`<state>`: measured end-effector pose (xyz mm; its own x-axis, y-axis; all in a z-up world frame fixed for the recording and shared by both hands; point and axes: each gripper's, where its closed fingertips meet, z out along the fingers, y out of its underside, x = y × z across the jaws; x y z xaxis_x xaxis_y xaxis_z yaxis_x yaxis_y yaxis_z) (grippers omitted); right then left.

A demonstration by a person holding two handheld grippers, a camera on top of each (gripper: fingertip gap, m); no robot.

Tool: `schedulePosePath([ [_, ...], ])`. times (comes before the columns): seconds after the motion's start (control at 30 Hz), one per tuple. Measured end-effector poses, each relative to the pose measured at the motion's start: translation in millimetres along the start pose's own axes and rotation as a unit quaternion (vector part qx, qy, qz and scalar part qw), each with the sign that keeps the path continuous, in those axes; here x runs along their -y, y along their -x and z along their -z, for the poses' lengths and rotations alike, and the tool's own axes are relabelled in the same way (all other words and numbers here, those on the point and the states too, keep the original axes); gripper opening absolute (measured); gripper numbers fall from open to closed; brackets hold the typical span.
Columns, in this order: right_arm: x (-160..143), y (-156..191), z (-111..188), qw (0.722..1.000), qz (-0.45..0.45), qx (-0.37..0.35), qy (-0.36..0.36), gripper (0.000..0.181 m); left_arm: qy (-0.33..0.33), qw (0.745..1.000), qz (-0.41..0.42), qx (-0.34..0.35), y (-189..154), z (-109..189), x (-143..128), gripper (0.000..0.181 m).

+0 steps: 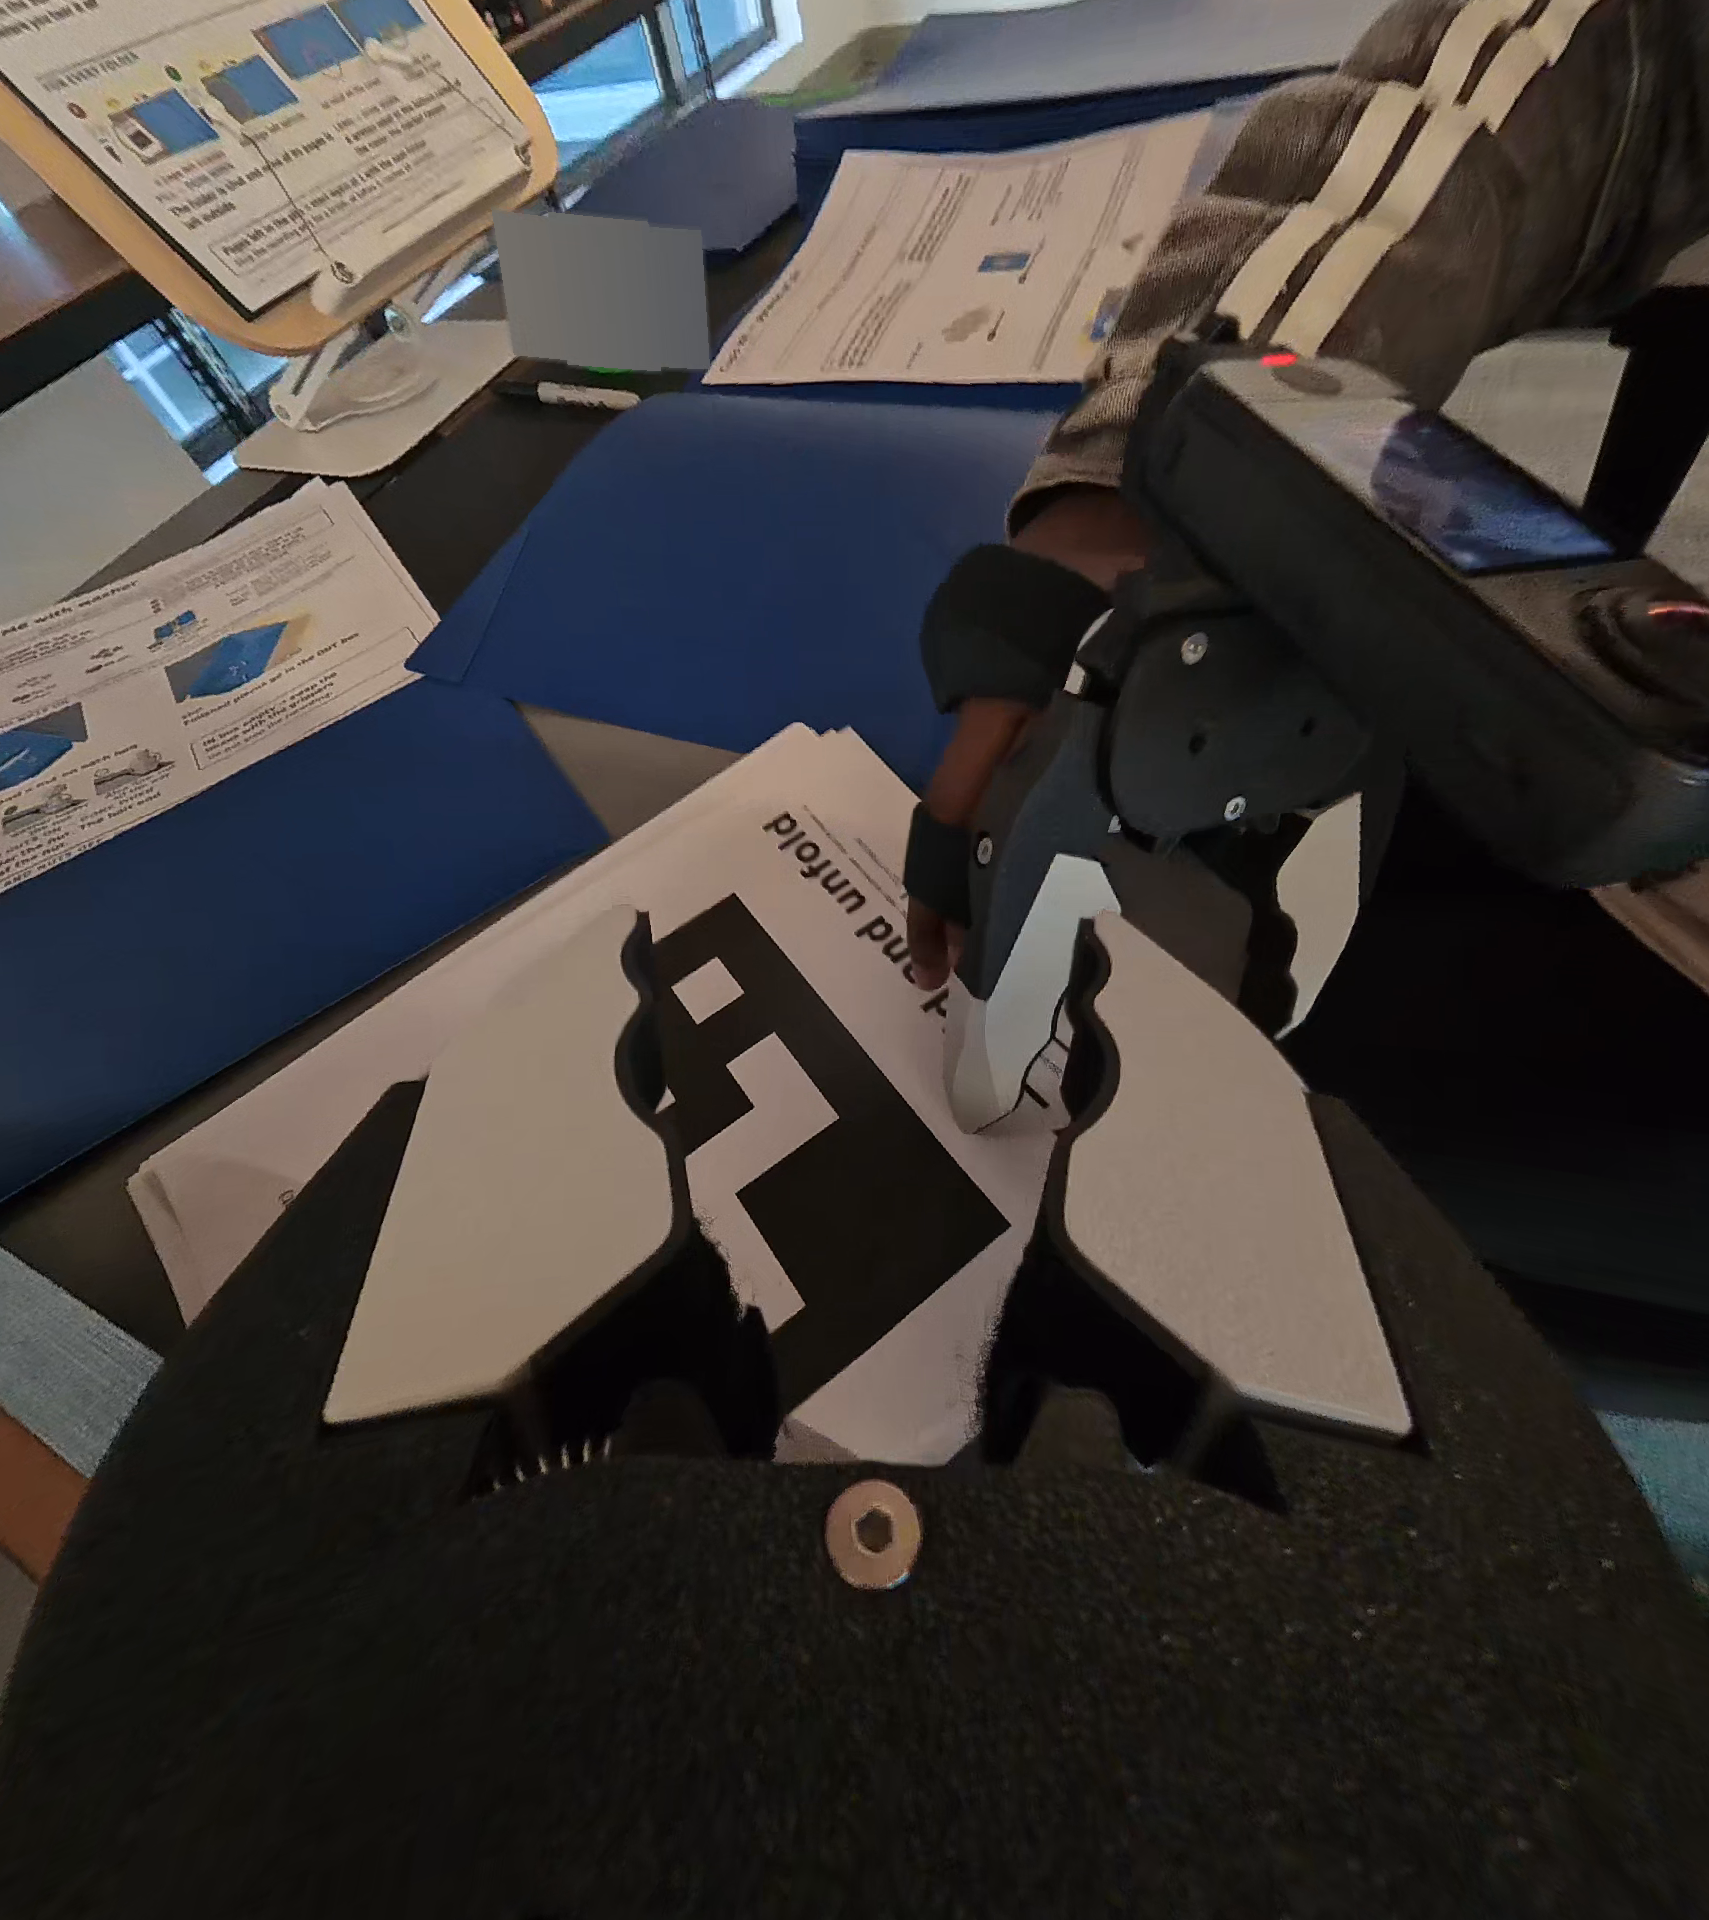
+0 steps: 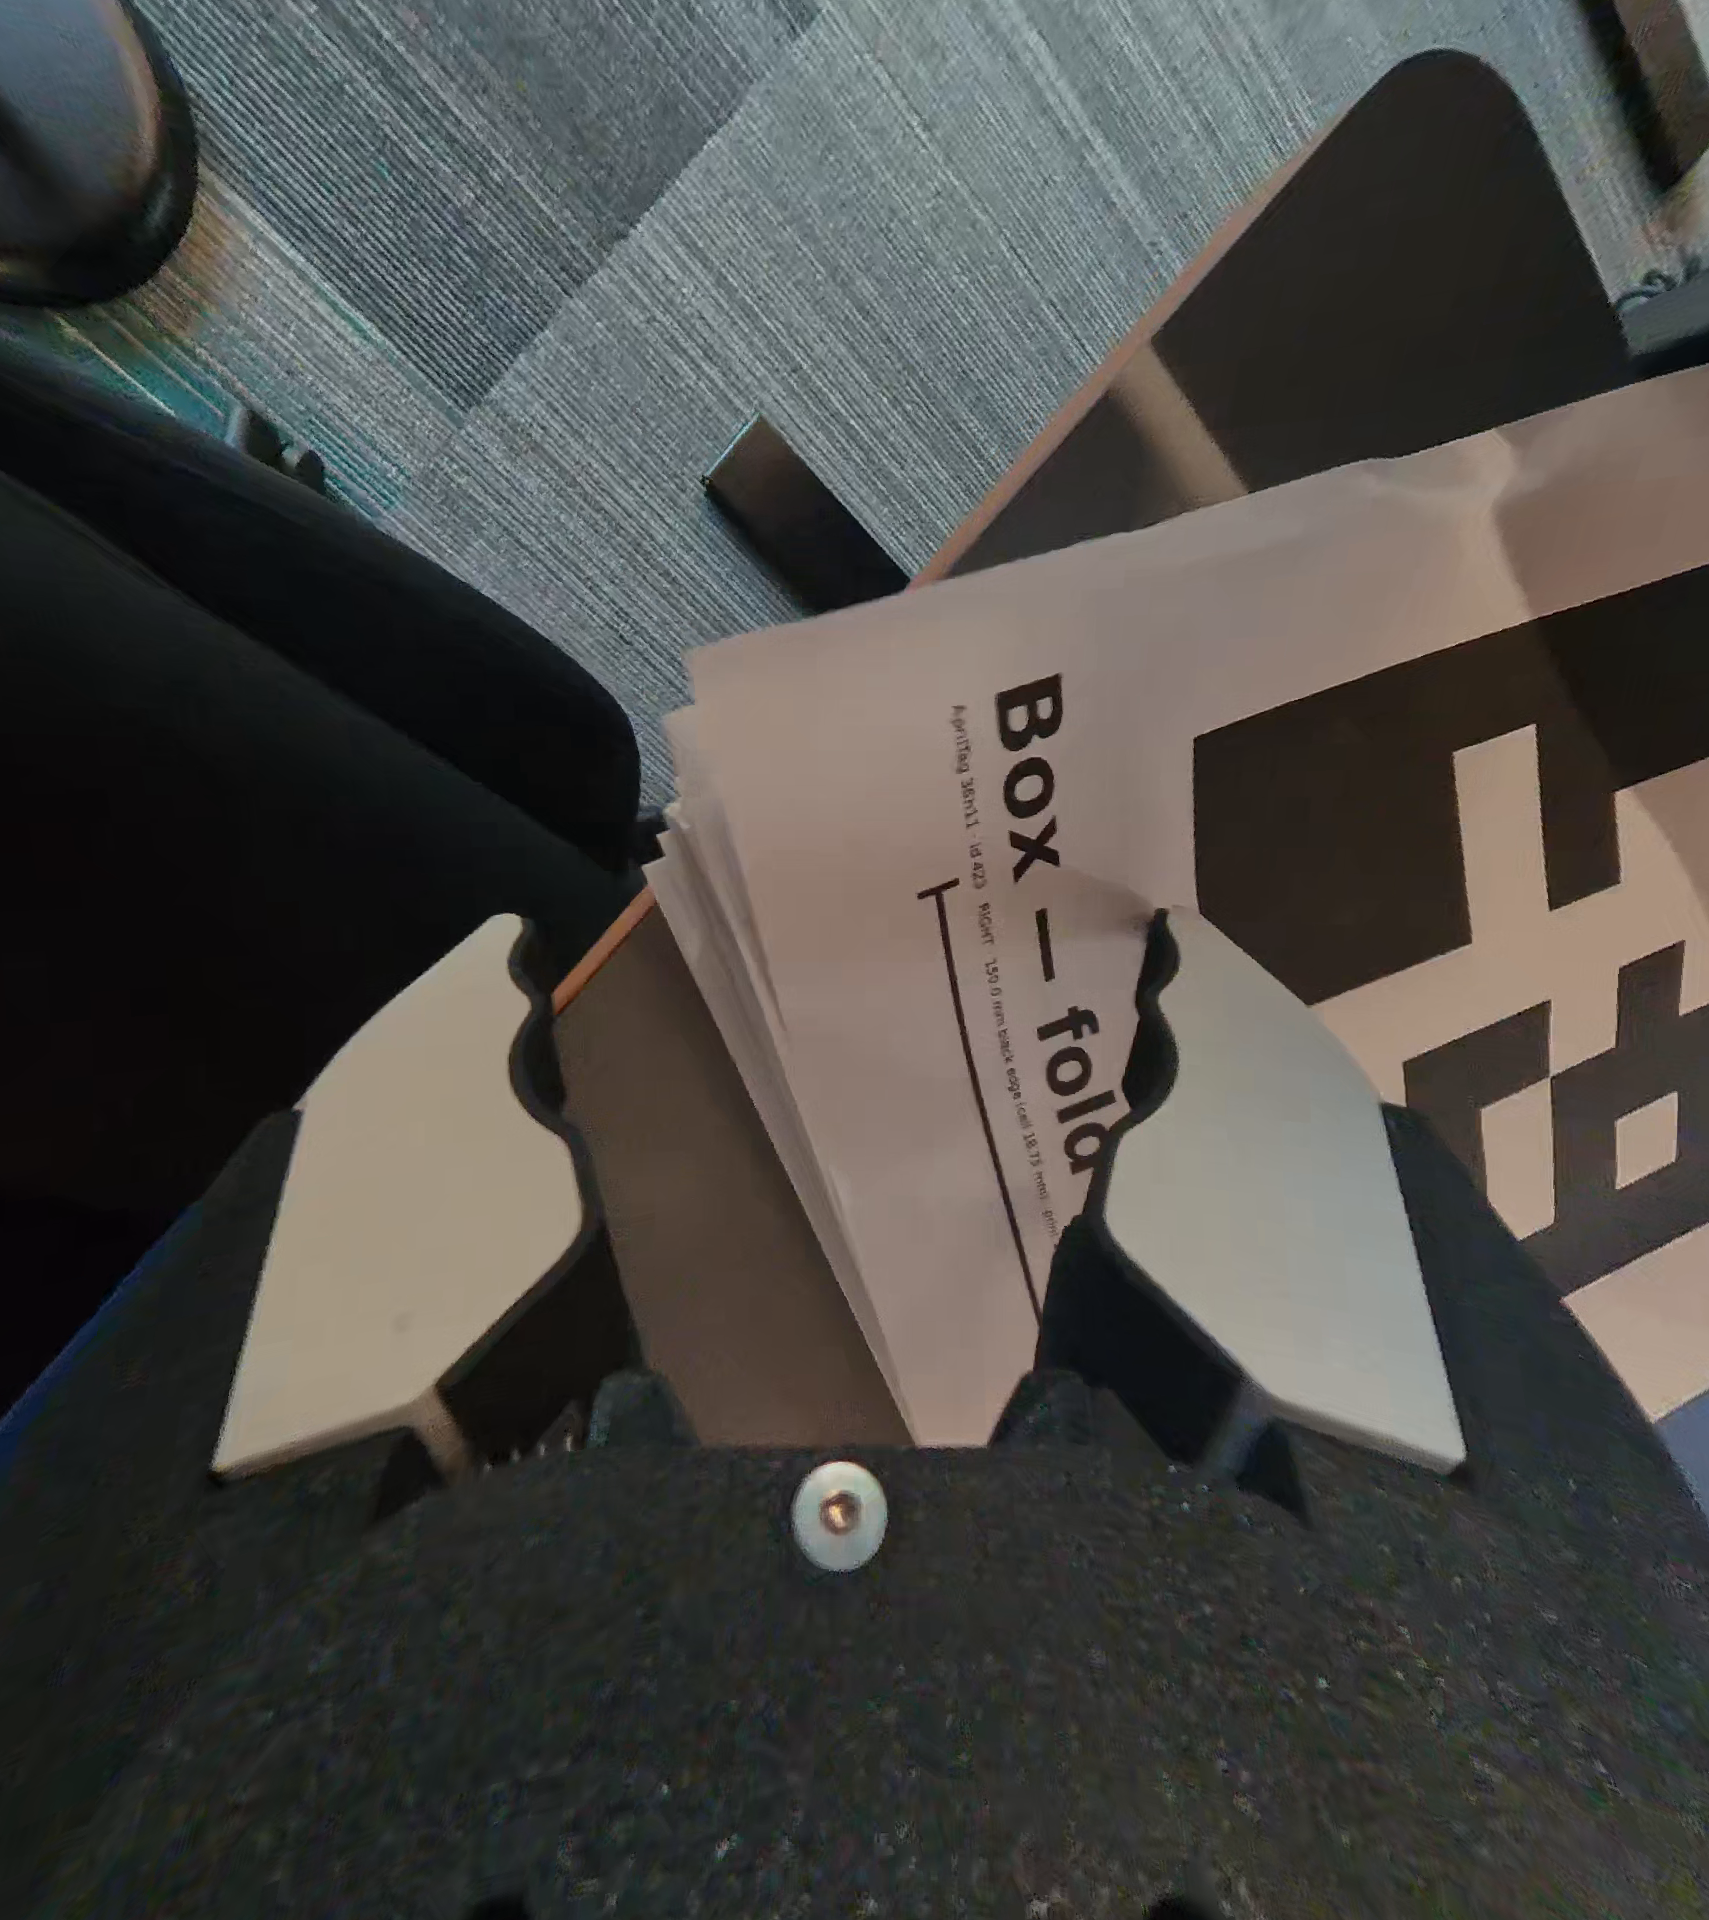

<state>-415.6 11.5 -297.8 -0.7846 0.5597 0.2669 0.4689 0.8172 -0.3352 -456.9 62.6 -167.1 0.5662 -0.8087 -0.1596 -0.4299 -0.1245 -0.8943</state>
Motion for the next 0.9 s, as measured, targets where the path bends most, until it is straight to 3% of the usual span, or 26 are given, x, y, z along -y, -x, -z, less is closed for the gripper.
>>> schedulePosePath([
  [0.1, -2, 8, 10, 1.000, -0.019, 0.000, -0.012, 0.110, 0.079, 0.996, -0.033, -0.015, -16, 0, -12, 0.076],
  [0.23, -19, 10, 54, 0.994, -0.077, -0.014, -0.073, 0.103, 0.186, 0.978, -0.083, 0.036, -44, 11, -21, 0.082],
  [0.33, -46, -8, 80, 0.986, -0.119, -0.040, -0.106, 0.075, 0.277, 0.941, -0.157, 0.110, -67, 16, -56, 0.085],
  [0.43, -101, -40, 83, 0.979, -0.190, -0.048, -0.049, 0.087, 0.342, 0.896, -0.207, 0.193, -70, 14, -95, 0.081],
  [0.53, -130, -48, 74, 0.950, -0.307, 0.051, -0.034, 0.101, 0.349, 0.884, -0.204, 0.235, -67, 6, -111, 0.080],
  [0.6, -143, -50, 67, 0.949, -0.310, 0.054, -0.011, 0.110, 0.327, 0.888, -0.202, 0.255, -59, 5, -107, 0.075],
  [0.67, -148, -45, 58, 0.950, -0.307, 0.062, 0.014, 0.119, 0.314, 0.899, -0.194, 0.235, -57, 1, -107, 0.067],
  [0.9, -139, -36, 41, 0.946, -0.314, 0.077, 0.022, 0.124, 0.335, 0.913, -0.161, 0.170, -52, -3, -108, 0.073],
])
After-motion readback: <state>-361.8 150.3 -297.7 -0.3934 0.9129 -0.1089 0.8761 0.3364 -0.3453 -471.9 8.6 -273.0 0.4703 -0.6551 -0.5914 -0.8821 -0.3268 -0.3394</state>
